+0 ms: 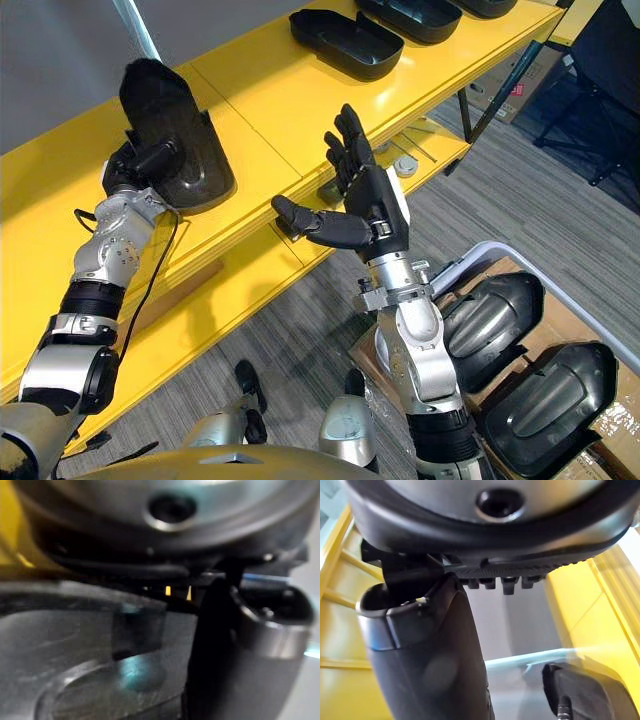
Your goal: Walk over and take three plastic housings, then place them on the shelf
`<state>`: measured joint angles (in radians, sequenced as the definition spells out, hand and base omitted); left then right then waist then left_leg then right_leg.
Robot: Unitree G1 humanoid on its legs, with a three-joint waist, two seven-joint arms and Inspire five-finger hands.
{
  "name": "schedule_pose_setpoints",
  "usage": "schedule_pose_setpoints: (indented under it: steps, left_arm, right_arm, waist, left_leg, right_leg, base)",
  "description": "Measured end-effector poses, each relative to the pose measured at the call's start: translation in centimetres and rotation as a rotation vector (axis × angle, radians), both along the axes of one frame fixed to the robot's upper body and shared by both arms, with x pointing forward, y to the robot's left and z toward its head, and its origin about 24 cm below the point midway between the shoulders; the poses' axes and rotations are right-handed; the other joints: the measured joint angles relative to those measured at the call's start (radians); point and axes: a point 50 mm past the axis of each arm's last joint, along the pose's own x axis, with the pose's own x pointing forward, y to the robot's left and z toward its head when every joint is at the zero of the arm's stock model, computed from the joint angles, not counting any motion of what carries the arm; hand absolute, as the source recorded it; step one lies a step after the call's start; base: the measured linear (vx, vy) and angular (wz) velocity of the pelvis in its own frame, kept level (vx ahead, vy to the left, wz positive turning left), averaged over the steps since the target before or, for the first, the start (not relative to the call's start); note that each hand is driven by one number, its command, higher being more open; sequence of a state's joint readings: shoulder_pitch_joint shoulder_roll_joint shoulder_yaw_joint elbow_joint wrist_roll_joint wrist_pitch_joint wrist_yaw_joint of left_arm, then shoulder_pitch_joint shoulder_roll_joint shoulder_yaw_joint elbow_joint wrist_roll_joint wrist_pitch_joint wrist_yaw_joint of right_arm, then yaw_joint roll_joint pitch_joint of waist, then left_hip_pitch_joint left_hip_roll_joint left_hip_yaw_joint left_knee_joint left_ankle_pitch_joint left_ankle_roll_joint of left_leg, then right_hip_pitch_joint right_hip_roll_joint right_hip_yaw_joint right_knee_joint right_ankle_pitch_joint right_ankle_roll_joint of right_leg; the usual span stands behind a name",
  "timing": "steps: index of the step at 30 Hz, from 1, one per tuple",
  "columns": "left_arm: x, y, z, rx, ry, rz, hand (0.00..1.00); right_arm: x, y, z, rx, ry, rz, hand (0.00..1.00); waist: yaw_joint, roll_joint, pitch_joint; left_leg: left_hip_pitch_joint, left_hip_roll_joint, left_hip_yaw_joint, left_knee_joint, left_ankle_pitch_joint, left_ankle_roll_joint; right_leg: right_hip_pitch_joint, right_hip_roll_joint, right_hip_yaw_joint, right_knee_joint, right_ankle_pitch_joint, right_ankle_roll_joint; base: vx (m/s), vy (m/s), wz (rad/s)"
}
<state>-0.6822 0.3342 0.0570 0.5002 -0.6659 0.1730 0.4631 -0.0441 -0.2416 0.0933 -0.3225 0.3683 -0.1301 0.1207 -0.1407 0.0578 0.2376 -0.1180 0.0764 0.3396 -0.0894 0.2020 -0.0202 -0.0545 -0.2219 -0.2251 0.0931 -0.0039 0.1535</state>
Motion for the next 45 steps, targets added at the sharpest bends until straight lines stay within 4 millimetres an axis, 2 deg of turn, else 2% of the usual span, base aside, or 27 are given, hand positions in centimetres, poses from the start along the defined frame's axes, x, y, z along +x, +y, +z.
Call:
schedule_pose_setpoints:
  steps: [6, 9, 12, 18, 21, 25, 33, 39, 45]
  left_arm:
    - [0.9, -0.3, 1.7, 0.003, 0.003, 0.077, 1.0]
    - [1.2, -0.4, 3.1, -0.017, -0.036, 0.127, 1.0]
    - [1.2, -0.3, 3.8, -0.057, -0.075, 0.162, 1.0]
    - [1.1, -0.2, 4.0, -0.106, -0.096, 0.187, 1.0]
    - [1.1, -0.3, 4.1, -0.053, -0.072, 0.189, 1.0]
    - [1.1, -0.4, 4.2, 0.129, 0.002, 0.175, 1.0]
    - [0.5, 3.6, 4.0, 0.37, 0.156, 0.249, 1.0]
    - [0.2, 4.6, 4.0, 0.499, 0.228, 0.294, 1.0]
    - [0.2, 5.3, 3.7, 0.462, 0.23, 0.265, 1.0]
  right_arm:
    - [0.6, 0.6, 1.2, 0.015, -0.03, 0.016, 1.0]
    - [0.9, 1.3, 1.7, 0.023, -0.037, 0.044, 1.0]
    - [0.9, 1.4, 1.7, 0.035, -0.033, 0.046, 1.0]
    - [0.9, 1.4, 1.7, 0.044, -0.031, 0.033, 1.0]
    - [0.9, 1.6, 1.7, 0.05, -0.026, 0.03, 1.0]
    - [0.7, 2.1, 1.9, 0.059, -0.03, 0.041, 1.0]
    - [0.4, 2.1, 1.9, 0.066, -0.031, 0.037, 1.0]
    - [0.0, 2.8, 0.9, 0.066, 0.022, 0.072, 1.0]
    - [-0.2, 2.8, 0.5, 0.072, 0.042, 0.073, 1.0]
  waist:
    - [-0.006, 0.006, 0.026]
    - [-0.013, 0.006, 0.066]
    - [-0.013, 0.007, 0.069]
    - [-0.019, 0.007, 0.07]
    - [-0.021, 0.007, 0.07]
    - [-0.023, 0.009, 0.071]
    - [-0.023, 0.017, 0.089]
    - [-0.027, 0.018, 0.088]
    - [-0.027, 0.021, 0.086]
  left_leg:
    - [-0.018, 0.004, 0.002, 0.0, 0.005, -0.008]
    - [-0.021, 0.004, 0.005, 0.0, 0.009, -0.014]
    - [-0.041, 0.004, 0.006, 0.0, 0.012, -0.018]
    - [-0.043, 0.003, 0.001, 0.0, 0.015, -0.017]
    - [-0.043, 0.002, -0.004, 0.0, 0.016, -0.016]
    - [-0.038, 0.003, -0.007, 0.0, 0.016, -0.016]
    - [-0.013, 0.003, -0.013, 0.0, 0.014, -0.019]
    - [-0.01, 0.002, -0.009, 0.002, 0.02, -0.011]
    - [0.005, 0.002, -0.005, 0.003, 0.02, -0.011]
  right_leg:
    - [-0.031, 0.001, 0.011, 0.015, 0.0, 0.005]
    - [-0.04, 0.0, 0.016, 0.026, 0.002, 0.006]
    - [-0.064, 0.0, 0.023, 0.029, 0.007, 0.008]
    - [-0.066, -0.001, 0.021, 0.039, 0.008, 0.009]
    - [-0.066, -0.001, 0.017, 0.045, 0.007, 0.007]
    - [-0.061, -0.001, 0.013, 0.049, 0.006, 0.006]
    - [-0.04, -0.002, 0.009, 0.063, -0.017, 0.0]
    - [-0.038, -0.003, 0.012, 0.063, -0.009, 0.002]
    - [-0.028, -0.001, 0.015, 0.063, -0.01, 0.001]
  base:
    - [-0.03, -0.004, -0.03]
    - [-0.05, 0.002, -0.03]
    - [-0.02, -0.001, -0.02]
    - [0.0, -0.003, 0.01]
    - [0.01, -0.012, 0.03]
    - [0.0, 0.0, 0.0]
    - [0.0, -0.009, 0.02]
    - [0.01, -0.005, -0.02]
    - [0.01, -0.01, -0.03]
